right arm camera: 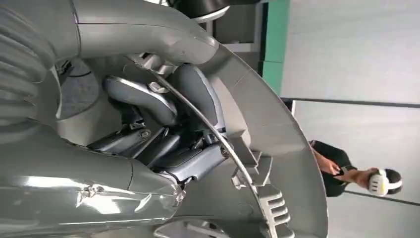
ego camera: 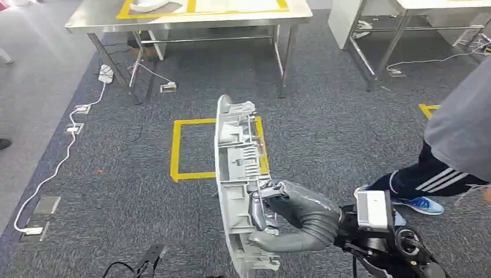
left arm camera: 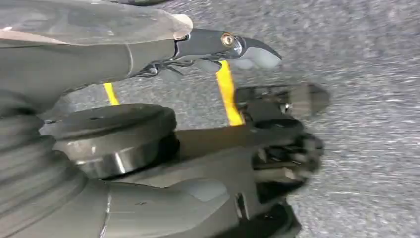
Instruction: Take the parts from the cabinet and place them on the table.
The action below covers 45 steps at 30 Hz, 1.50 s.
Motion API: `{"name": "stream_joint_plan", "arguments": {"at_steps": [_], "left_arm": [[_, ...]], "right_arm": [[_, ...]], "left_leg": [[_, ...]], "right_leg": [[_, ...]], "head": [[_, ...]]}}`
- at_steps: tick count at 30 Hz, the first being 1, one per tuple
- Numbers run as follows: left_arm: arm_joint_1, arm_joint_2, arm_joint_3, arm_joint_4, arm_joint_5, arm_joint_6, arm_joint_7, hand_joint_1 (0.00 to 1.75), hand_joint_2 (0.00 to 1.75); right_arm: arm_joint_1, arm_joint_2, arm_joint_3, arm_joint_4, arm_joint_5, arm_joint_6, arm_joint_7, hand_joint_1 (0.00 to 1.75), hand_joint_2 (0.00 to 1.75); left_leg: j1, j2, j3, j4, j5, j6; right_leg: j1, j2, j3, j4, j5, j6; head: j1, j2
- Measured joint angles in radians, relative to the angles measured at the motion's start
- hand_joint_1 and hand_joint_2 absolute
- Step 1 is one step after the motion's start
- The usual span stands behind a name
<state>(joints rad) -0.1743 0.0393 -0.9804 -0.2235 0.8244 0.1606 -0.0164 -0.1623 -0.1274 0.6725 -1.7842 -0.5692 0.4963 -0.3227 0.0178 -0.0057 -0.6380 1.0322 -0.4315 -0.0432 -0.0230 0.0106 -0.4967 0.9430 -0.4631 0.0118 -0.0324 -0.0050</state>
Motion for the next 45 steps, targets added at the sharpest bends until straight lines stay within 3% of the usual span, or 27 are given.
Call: {"name": "stream_joint_plan", "arguments": {"at_steps": [1,3,4,7,8,11,12,13,15,17,18,19,22,24,27,28,29,30,32,33,34,36,39,42,43,44,45], "left_arm": [[0.001,0.0,0.0,0.0,0.0,0.0,0.0,0.0,1.75],[-0.002,-0.002,0.0,0.0,0.0,-0.001,0.0,0.0,1.75],[0.0,-0.002,0.0,0.0,0.0,-0.001,0.0,0.0,1.75],[0.0,-0.002,0.0,0.0,0.0,-0.001,0.0,0.0,1.75],[-0.001,-0.002,0.0,0.0,0.0,-0.001,0.0,0.0,1.75],[-0.002,0.0,0.0,0.0,0.0,-0.001,0.0,0.0,1.75],[-0.001,-0.001,0.0,0.0,0.0,-0.001,0.0,0.0,1.75],[0.0,-0.001,0.0,0.0,0.0,-0.001,0.0,0.0,1.75],[0.001,0.0,0.0,0.0,0.0,-0.001,0.0,0.0,1.75],[0.0,-0.003,0.0,0.0,0.0,-0.001,0.0,0.0,1.75],[-0.001,-0.008,0.0,0.0,0.0,-0.001,0.0,0.0,1.75],[-0.003,-0.007,0.0,0.0,0.0,-0.001,0.0,0.0,1.75],[0.0,-0.009,0.0,0.0,0.0,-0.001,0.001,0.0,1.75],[-0.004,-0.008,0.0,0.0,0.0,-0.001,0.001,0.0,1.75],[-0.005,-0.008,0.0,0.0,0.0,-0.001,0.001,0.0,1.75],[-0.002,-0.007,0.0,0.0,0.0,-0.001,0.001,0.0,1.75],[0.001,-0.006,0.0,0.0,0.001,-0.001,0.001,0.0,1.75],[0.002,-0.005,0.0,0.0,0.002,-0.001,0.001,0.0,1.75],[0.001,-0.003,0.0,0.0,0.002,-0.001,0.001,0.0,1.75],[0.002,-0.004,0.0,0.0,0.002,-0.001,0.001,0.0,1.75],[0.0,-0.004,0.0,0.0,0.003,-0.001,0.0,0.0,1.75],[0.001,-0.003,0.0,0.0,0.003,-0.001,0.0,0.0,1.75],[0.002,-0.004,0.0,0.0,0.003,-0.001,-0.001,0.0,1.75],[-0.001,-0.004,0.0,0.0,0.003,-0.001,-0.001,0.0,1.75],[0.0,-0.004,0.0,0.0,0.003,-0.001,-0.001,0.0,1.75],[0.002,-0.004,0.0,0.0,0.003,-0.001,-0.001,0.0,1.75],[0.002,-0.004,0.0,0.0,0.003,-0.001,-0.001,0.0,1.75]], "right_arm": [[0.0,0.0,0.0,0.0,0.0,0.001,0.0,1.75,1.75],[-0.002,0.0,0.0,0.001,0.0,0.001,0.0,1.75,1.75],[-0.002,0.0,0.0,0.002,0.0,0.001,0.001,1.75,1.75],[-0.002,0.0,0.0,0.002,0.0,0.002,0.0,1.75,1.75],[-0.002,0.0,0.0,0.002,0.0,0.002,0.0,1.75,1.75],[-0.004,0.0,0.0,0.002,0.0,0.002,0.0,1.75,1.75],[-0.003,0.0,0.0,0.002,0.0,0.002,0.0,1.75,1.75],[-0.001,0.0,0.0,0.002,0.0,0.002,0.0,1.75,1.75],[0.0,0.0,0.0,0.002,0.0,0.002,0.001,1.75,1.75],[-0.001,0.0,0.0,0.002,0.0,0.002,0.001,1.75,1.75],[0.001,0.0,0.0,0.002,0.0,0.002,0.0,1.75,1.75],[-0.002,0.0,0.001,0.002,0.0,0.001,0.001,1.75,1.75],[0.0,0.0,0.001,0.0,0.0,0.0,0.004,1.75,1.75],[-0.002,0.0,0.001,-0.002,0.0,0.0,0.004,1.75,1.75],[-0.002,0.0,0.001,-0.002,0.0,-0.001,0.005,1.75,1.75],[0.0,0.0,0.001,-0.002,0.0,-0.001,0.005,1.75,1.75],[0.0,0.0,0.002,-0.002,0.0,-0.001,0.006,1.75,1.75],[0.0,0.0,0.002,-0.001,0.0,-0.001,0.006,1.75,1.75],[0.0,0.0,0.002,-0.001,0.0,-0.001,0.006,1.75,1.75],[-0.001,0.0,0.002,-0.001,0.0,-0.001,0.006,1.75,1.75],[-0.001,0.0,0.002,-0.001,0.0,-0.001,0.006,1.75,1.75],[0.0,0.0,0.002,-0.002,0.0,-0.001,0.007,1.75,1.75],[-0.002,0.0,0.002,-0.002,0.0,-0.001,0.007,1.75,1.75],[-0.001,0.0,0.002,-0.002,0.0,-0.002,0.006,1.75,1.75],[0.0,0.0,0.002,-0.002,0.0,-0.002,0.006,1.75,1.75],[0.001,0.0,0.002,-0.002,0.0,-0.003,0.006,1.75,1.75],[0.001,0.0,0.002,-0.002,0.0,-0.003,0.006,1.75,1.75]], "left_leg": [[0.004,0.003,0.023,-0.075,0.062,-0.004],[-0.005,0.008,0.022,-0.08,0.025,0.02],[-0.003,0.004,0.024,-0.082,0.042,0.03],[-0.002,0.003,0.041,-0.083,0.036,0.042],[-0.003,0.002,0.05,-0.085,0.031,0.049],[-0.009,0.002,0.066,-0.085,0.014,0.064],[-0.013,0.001,0.073,-0.085,0.007,0.066],[-0.016,-0.001,0.083,-0.085,0.0,0.067],[-0.023,-0.004,0.111,-0.085,-0.018,0.069],[-0.027,-0.006,0.135,-0.088,-0.036,0.069],[-0.032,-0.006,0.142,-0.082,-0.042,0.064],[-0.029,-0.009,0.139,-0.087,-0.046,0.059],[-0.034,-0.005,0.154,-0.08,-0.044,0.044],[-0.03,-0.003,0.127,-0.018,-0.077,0.034],[-0.017,-0.003,-0.023,0.217,-0.171,0.011],[-0.012,-0.003,-0.054,0.247,-0.175,0.006],[-0.008,-0.002,-0.061,0.229,-0.149,0.004],[-0.004,-0.002,-0.045,0.164,-0.095,0.003],[0.002,0.001,0.027,-0.037,0.038,0.001],[0.003,0.003,0.04,-0.087,0.05,-0.001],[-0.003,0.004,0.039,-0.085,-0.006,0.01],[-0.005,-0.001,0.041,-0.08,0.027,0.027],[0.001,-0.001,0.056,-0.086,0.024,0.046],[-0.003,0.0,0.068,-0.086,0.011,0.058],[-0.005,-0.001,0.073,-0.086,0.006,0.058],[-0.006,-0.002,0.083,-0.086,-0.001,0.058],[-0.007,-0.004,0.095,-0.086,-0.009,0.058]], "right_leg": [[0.001,-0.001,0.001,-0.001,-0.009,0.007],[0.005,0.002,0.009,0.0,-0.024,0.022],[0.007,0.002,0.02,0.006,-0.023,0.031],[0.003,0.0,0.027,0.008,-0.035,0.039],[0.003,-0.005,0.014,0.046,-0.043,0.042],[0.006,-0.006,-0.129,0.288,-0.134,0.044],[0.007,-0.006,-0.167,0.341,-0.161,0.042],[0.008,-0.006,-0.186,0.351,-0.164,0.04],[0.017,-0.006,-0.161,0.239,-0.083,0.023],[0.033,-0.006,-0.107,0.061,0.053,-0.009],[0.043,-0.005,-0.116,0.034,0.057,-0.02],[0.044,-0.004,-0.113,0.031,0.028,-0.019],[0.039,-0.005,-0.085,0.014,0.053,-0.031],[0.027,-0.003,-0.06,0.0,0.055,-0.036],[0.024,-0.005,-0.057,0.0,0.045,-0.037],[0.022,-0.004,-0.053,0.0,0.04,-0.036],[0.02,-0.002,-0.046,0.0,0.034,-0.033],[0.017,0.0,-0.036,0.0,0.027,-0.029],[0.013,0.0,-0.011,0.0,0.01,-0.019],[0.015,0.0,-0.006,0.003,0.003,-0.011],[0.017,0.003,-0.011,0.007,-0.001,-0.005],[0.017,0.002,-0.01,0.005,-0.014,0.008],[0.014,-0.003,-0.019,0.048,-0.046,0.024],[0.013,-0.004,-0.157,0.305,-0.151,0.032],[0.013,-0.004,-0.188,0.351,-0.156,0.032],[0.014,-0.004,-0.201,0.351,-0.132,0.029],[0.014,-0.004,-0.183,0.293,-0.081,0.025]], "head": [[-0.006,0.0],[-0.011,0.0],[-0.004,0.0],[0.003,0.0],[0.008,0.0],[0.022,0.0],[0.024,0.0],[0.026,0.0],[0.03,0.0],[0.033,0.0],[0.026,0.0],[0.03,0.0],[0.032,0.0],[0.031,0.0],[0.019,0.0],[0.018,0.0],[0.014,0.0],[0.011,0.0],[0.004,0.0],[-0.001,0.0],[-0.004,0.0],[0.003,0.0],[0.011,0.0],[0.027,0.0],[0.029,0.0],[0.031,0.0],[0.032,0.0]]}}
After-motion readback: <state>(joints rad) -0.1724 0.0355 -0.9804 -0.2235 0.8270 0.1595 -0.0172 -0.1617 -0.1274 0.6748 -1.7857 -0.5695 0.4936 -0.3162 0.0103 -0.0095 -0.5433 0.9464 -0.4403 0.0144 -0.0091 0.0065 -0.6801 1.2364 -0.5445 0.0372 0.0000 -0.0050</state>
